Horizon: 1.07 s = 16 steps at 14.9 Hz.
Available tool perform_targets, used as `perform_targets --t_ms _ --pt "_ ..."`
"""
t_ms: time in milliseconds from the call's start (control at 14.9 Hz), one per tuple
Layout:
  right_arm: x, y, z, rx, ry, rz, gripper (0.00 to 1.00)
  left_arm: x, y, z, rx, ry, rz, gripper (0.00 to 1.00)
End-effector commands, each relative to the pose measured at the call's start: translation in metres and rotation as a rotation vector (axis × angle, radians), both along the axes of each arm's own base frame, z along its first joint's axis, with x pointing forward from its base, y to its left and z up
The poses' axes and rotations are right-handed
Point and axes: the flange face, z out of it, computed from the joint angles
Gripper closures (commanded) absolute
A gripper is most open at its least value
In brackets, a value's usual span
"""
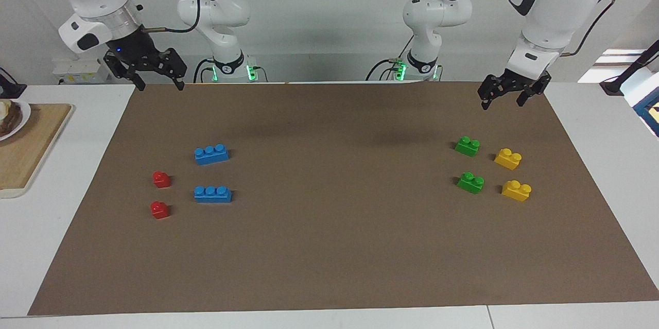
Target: Remove green block with left arm and hold with right
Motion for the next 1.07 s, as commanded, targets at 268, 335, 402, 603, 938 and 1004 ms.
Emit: perform_targets --t_ms 268,335,402,603,938,1004 --pt "-0.004 -0.001 -0.002 -0.064 -0.001 0.057 0.0 -0.006 -0.001 0.0 -0.04 -0.032 0.012 0.0" --pt "-0.004 -0.001 -0.002 -0.063 0.001 0.063 0.0 -0.005 -0.002 0.0 -0.045 -0.033 0.019 0.0" --pt "-0.005 -0.002 -0.001 -0.067 -0.001 0.061 0.0 -0.005 -0.002 -0.001 -0.043 -0.03 0.017 0.0" --pt "-0.006 -0.003 -0.004 -0.072 0.007 0.065 0.0 -0.005 -0.003 0.002 -0.045 -0.033 0.017 0.0" --pt "-0.007 -0.004 -0.003 -0.085 0.005 0.104 0.0 -0.001 -0.003 0.006 -0.08 -0.036 0.059 0.0" --pt "-0.007 -0.004 -0.003 -0.085 0.005 0.104 0.0 -0.001 -0.003 0.006 -0.08 -0.036 0.059 0.0"
